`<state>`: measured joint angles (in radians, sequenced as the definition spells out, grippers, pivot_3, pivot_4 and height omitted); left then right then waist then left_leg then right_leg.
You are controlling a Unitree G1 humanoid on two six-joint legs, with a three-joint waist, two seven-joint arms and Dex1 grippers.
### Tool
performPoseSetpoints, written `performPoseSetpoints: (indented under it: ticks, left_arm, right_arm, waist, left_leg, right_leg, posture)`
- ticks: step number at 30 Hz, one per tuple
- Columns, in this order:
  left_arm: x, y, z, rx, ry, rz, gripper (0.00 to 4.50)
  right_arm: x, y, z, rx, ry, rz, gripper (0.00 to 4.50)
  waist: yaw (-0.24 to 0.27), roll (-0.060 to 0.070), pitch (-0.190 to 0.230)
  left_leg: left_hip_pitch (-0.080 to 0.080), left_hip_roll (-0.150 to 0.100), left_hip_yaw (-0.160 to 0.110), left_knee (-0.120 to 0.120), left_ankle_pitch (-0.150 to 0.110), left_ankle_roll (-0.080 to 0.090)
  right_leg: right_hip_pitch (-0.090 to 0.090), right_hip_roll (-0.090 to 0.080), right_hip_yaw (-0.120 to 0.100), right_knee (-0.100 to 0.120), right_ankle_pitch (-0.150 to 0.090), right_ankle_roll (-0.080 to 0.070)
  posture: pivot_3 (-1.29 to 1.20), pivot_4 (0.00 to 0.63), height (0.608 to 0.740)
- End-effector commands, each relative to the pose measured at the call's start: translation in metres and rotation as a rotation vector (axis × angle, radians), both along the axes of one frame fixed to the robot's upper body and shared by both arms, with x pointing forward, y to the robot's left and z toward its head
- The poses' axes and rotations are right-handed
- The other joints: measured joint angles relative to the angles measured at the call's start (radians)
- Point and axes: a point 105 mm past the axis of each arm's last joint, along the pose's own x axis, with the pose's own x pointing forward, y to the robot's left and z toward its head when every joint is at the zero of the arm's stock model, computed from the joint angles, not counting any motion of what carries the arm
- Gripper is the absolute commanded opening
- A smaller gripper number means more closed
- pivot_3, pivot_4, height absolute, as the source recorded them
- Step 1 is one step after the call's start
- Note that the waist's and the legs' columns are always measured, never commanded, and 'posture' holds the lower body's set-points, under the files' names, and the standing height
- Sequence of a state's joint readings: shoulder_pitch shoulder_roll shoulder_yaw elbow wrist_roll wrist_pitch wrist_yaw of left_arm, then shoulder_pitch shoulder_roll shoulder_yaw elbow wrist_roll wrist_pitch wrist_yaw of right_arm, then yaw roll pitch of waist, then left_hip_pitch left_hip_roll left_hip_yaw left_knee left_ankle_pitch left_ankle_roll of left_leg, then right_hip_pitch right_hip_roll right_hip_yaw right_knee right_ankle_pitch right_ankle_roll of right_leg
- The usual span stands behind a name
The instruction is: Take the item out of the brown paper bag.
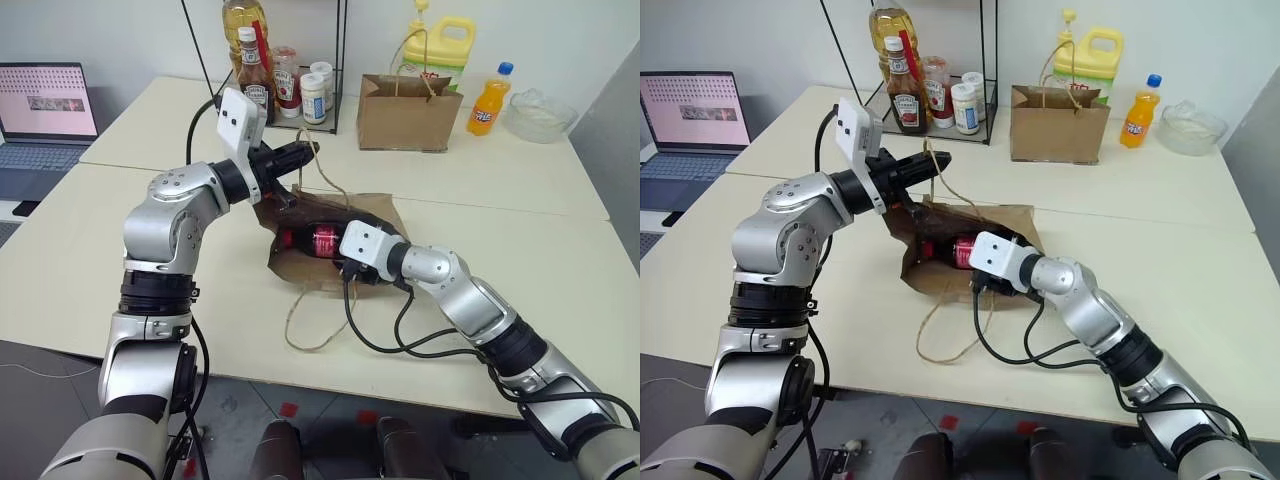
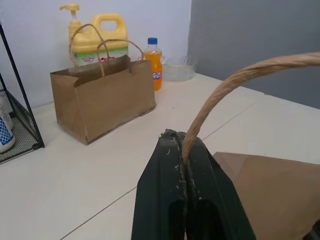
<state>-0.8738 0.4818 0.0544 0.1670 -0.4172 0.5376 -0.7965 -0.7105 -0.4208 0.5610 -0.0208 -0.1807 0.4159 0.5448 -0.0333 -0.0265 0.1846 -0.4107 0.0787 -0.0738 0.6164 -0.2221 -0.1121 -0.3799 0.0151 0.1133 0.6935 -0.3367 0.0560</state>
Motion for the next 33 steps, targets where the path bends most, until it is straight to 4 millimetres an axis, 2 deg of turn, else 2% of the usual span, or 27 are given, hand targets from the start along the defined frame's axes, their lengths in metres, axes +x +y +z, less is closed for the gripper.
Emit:
performPoseSetpoints:
  ticks: [1, 6, 12, 15, 17, 18, 23, 26, 28, 33]
  left_arm:
    - [-0.006, -0.002, 0.016, -0.02, -0.067, -0.012, 0.0]
    - [-0.006, -0.002, 0.016, -0.02, -0.068, -0.012, 0.0]
    - [-0.006, -0.002, 0.017, -0.025, -0.067, -0.01, 0.0]
    - [-0.005, -0.002, 0.016, -0.03, -0.066, -0.002, 0.0]
    - [-0.006, -0.003, 0.016, -0.03, -0.066, -0.002, 0.0]
    - [-0.006, -0.002, 0.015, -0.03, -0.064, 0.001, 0.0]
    - [-0.002, 0.003, 0.014, -0.028, -0.059, 0.025, 0.0]
    - [0.0, 0.004, 0.012, -0.016, -0.059, 0.04, 0.0]
    - [0.003, 0.006, 0.01, -0.011, -0.06, 0.065, 0.0]
    - [0.009, 0.008, 0.01, -0.009, -0.063, 0.096, 0.0]
  right_arm:
    - [0.007, 0.001, 0.006, -0.082, -0.08, 0.01, 4.43]
    - [0.015, 0.008, -0.008, -0.187, -0.101, 0.047, 4.43]
    - [0.027, 0.0, -0.03, -0.328, -0.099, 0.041, 4.43]
    - [0.03, -0.003, -0.033, -0.335, -0.105, 0.037, 3.86]
    - [0.029, -0.003, -0.026, -0.3, -0.118, 0.045, 3.16]
    - [0.027, -0.003, -0.02, -0.283, -0.132, 0.055, 3.07]
    - [0.014, 0.0, 0.004, -0.219, -0.203, 0.119, 3.07]
    - [0.0, 0.004, 0.019, -0.161, -0.231, 0.187, 3.07]
    - [-0.012, 0.007, 0.031, -0.079, -0.234, 0.232, 3.07]
    - [-0.026, 0.007, 0.055, 0.103, -0.223, 0.243, 3.07]
  waist:
    - [0.0, 0.0, 0.0]
    - [-0.001, 0.0, 0.0]
    - [-0.003, 0.0, 0.0]
    - [-0.005, 0.0, 0.0]
    - [-0.005, 0.0, 0.0]
    - [-0.005, 0.0, 0.0]
    - [-0.002, 0.0, 0.0]
    - [-0.001, 0.0, 0.0]
    - [0.0, 0.0, 0.0]
    - [-0.001, 0.0, 0.0]
  left_leg:
    - [0.0, 0.0, 0.0, 0.0, 0.0, 0.0]
    - [-0.001, 0.0, 0.0, 0.003, 0.0, 0.0]
    - [-0.001, 0.0, 0.0, 0.007, 0.0, 0.0]
    - [0.0, 0.0, -0.001, 0.009, 0.0, 0.0]
    - [0.0, 0.0, -0.001, 0.009, -0.001, 0.001]
    - [0.0, 0.0, -0.001, 0.01, -0.001, 0.001]
    - [-0.002, 0.0, -0.001, 0.009, 0.0, 0.0]
    - [-0.005, 0.0, -0.002, 0.009, 0.0, 0.0]
    - [-0.005, 0.0, -0.003, 0.009, 0.0, 0.0]
    - [-0.006, 0.0, -0.004, 0.009, 0.0, 0.0]
  right_leg:
    - [0.0, 0.0, 0.0, 0.0, 0.0, 0.0]
    - [0.0, 0.0, 0.0, 0.001, 0.0, 0.0]
    - [0.001, 0.0, 0.0, 0.004, 0.0, 0.0]
    - [0.001, 0.0, 0.0, 0.005, 0.0, 0.0]
    - [0.002, 0.0, 0.0, 0.005, 0.0, 0.0]
    - [0.002, 0.0, 0.0, 0.005, 0.0, 0.0]
    - [0.001, 0.0, -0.001, 0.004, 0.0, 0.0]
    - [-0.001, 0.0, -0.002, 0.004, 0.0, 0.0]
    - [-0.001, 0.0, -0.003, 0.004, 0.0, 0.0]
    - [-0.001, 0.0, -0.004, 0.004, 0.0, 0.0]
  posture:
    - [0.0, 0.15, 0.74]
    - [0.0, 0.15, 0.74]
    - [0.0, 0.15, 0.74]
    - [0.0, 0.15, 0.74]
    - [0.0, 0.15, 0.74]
    - [0.0, 0.15, 0.74]
    - [0.0, 0.15, 0.74]
    - [0.0, 0.15, 0.74]
    - [0.0, 0.15, 0.74]
    - [0.0, 0.15, 0.74]
